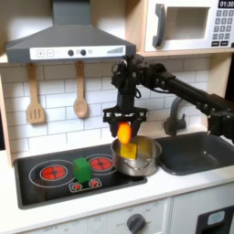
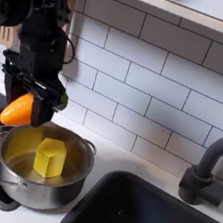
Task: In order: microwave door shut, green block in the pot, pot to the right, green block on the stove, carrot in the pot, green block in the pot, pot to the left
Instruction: 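Put the carrot in the pot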
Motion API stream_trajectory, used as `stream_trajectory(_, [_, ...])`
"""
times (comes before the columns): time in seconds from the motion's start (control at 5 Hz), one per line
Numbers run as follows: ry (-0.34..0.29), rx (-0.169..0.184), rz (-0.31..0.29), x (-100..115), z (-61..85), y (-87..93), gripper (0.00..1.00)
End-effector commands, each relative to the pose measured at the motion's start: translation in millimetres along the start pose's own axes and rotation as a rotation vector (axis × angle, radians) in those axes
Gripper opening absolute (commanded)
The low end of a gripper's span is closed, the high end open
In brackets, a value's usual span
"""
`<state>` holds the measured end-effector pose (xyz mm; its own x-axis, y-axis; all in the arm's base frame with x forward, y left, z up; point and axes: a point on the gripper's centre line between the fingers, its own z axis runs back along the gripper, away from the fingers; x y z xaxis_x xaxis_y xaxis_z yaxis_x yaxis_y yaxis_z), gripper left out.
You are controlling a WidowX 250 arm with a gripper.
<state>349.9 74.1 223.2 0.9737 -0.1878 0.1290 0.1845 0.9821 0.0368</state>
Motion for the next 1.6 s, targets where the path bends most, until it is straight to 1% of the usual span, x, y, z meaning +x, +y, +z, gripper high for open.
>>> stream_trajectory(0.0, [0.03, -0.031, -0.038, 4, -14.8, -23.1, 0.0])
stream_trajectory(0.2, [0.041, -0.045, -0.055, 1, -20.0, -28.6, 0.0])
stream_trajectory(0.4, [0.062, -0.06, -0.074, -6, -27.6, -32.9, 0.0])
stream_trajectory(0.6, [0.083, -0.075, -0.098, -7, -37.1, -38.9, 0.0])
stream_trajectory(1.0, [0.095, -0.082, -0.115, -13, -42.5, -41.6, 0.0])
stream_trajectory(1.2, [0.096, -0.081, -0.118, -15, -40.1, -41.6, 0.72])
stream_trajectory(1.4, [0.076, -0.091, -0.116, -13, -34.7, -39.0, 1.0])
